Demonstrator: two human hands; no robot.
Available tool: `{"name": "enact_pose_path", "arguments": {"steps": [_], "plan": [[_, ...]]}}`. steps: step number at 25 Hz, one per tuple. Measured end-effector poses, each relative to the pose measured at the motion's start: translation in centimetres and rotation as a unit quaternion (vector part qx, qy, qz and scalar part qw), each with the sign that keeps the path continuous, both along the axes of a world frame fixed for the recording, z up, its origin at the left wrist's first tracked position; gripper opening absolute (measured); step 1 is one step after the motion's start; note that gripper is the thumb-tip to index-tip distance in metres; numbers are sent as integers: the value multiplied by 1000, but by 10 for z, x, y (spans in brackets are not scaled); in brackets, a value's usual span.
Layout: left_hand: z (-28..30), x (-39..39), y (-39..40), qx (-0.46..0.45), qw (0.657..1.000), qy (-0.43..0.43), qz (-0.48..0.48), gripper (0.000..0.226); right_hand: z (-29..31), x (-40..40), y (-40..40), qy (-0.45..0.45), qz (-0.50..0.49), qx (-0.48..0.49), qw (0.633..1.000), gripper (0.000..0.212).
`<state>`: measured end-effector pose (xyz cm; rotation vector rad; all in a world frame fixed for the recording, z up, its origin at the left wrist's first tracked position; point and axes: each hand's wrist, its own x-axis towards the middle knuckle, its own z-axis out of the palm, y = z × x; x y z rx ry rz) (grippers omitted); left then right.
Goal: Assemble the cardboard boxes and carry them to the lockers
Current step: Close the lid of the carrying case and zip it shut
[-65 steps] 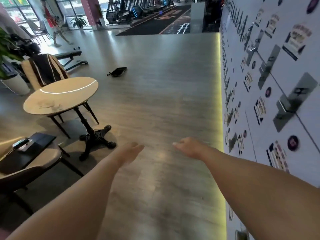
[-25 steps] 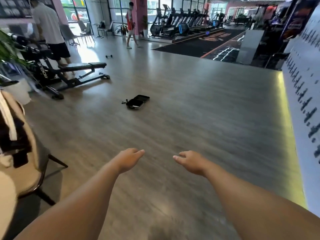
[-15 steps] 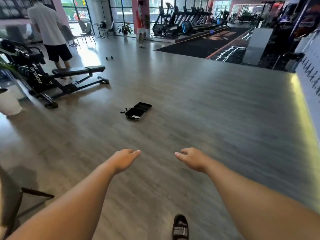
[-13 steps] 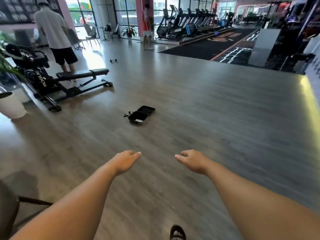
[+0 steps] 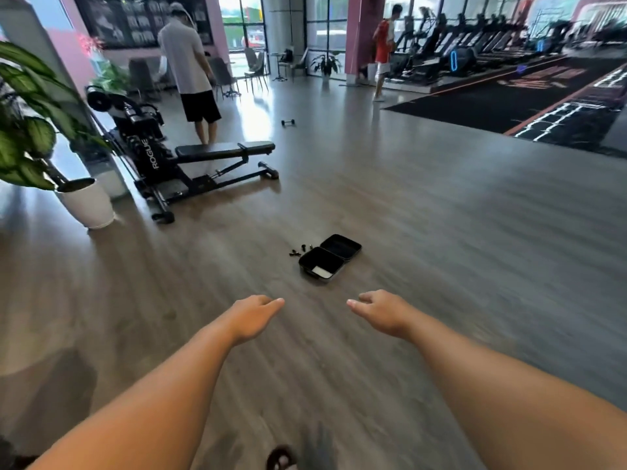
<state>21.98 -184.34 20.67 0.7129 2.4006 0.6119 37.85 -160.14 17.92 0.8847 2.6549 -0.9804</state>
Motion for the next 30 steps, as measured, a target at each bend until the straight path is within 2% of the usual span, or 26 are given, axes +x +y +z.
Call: {"name": "enact_pose_path", "arguments": {"steps": [3, 7, 14, 22, 30], "plan": [[-12, -92, 33, 1, 1000, 13, 3, 57, -7, -86, 34, 5, 7, 4, 1000, 76], [-15, -215, 80, -19, 1000, 7, 0, 58, -3, -195, 75, -10, 3, -7, 1000, 61], [-24, -379, 177, -34, 999, 9, -32, 56, -10, -358, 154, -8, -9, -29, 1000, 50], [-62, -572, 305, -77, 996, 7, -40, 54, -53, -554, 283, -21, -17, -57, 998, 51], [-100, -726, 416, -87, 993, -22, -78, 50, -87, -704, 367, -45, -57, -90, 993, 58]]}}
